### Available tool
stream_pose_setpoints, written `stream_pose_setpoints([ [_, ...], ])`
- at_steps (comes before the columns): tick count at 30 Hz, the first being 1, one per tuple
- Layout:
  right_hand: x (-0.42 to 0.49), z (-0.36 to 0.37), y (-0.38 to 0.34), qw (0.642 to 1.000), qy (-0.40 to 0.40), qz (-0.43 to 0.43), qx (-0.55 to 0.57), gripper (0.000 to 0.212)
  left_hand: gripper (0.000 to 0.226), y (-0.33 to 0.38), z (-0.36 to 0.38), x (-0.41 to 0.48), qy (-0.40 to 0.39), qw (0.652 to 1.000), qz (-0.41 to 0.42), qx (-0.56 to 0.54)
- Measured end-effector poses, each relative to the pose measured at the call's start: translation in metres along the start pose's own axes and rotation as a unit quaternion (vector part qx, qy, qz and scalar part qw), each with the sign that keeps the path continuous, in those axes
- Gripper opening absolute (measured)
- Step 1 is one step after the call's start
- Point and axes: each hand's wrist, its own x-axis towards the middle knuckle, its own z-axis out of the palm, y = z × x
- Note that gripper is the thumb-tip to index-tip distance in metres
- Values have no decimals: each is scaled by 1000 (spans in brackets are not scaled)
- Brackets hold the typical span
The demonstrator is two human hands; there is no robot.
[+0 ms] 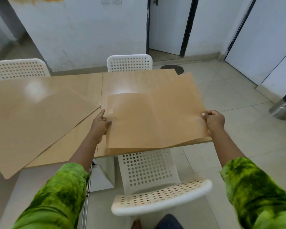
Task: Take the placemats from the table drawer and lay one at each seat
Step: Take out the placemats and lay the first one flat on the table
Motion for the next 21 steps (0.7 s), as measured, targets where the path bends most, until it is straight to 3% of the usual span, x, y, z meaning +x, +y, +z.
stream_pose_setpoints([
  [4, 14, 7, 16, 1000, -3, 19, -23, 21, 69, -13, 6, 13, 18, 999, -24, 24],
  [7, 29, 10, 25, 998, -4, 24, -63, 9, 66, -18, 15, 18, 54, 997, -34, 53],
  [13, 59, 13, 44, 993, -32, 42, -105, 7, 69, -34, 34, 21, 75, 982, -53, 163],
  [21, 75, 19, 64, 976, -53, 57, -201, 24, 80, -43, 54, 21, 104, 908, -61, 401],
])
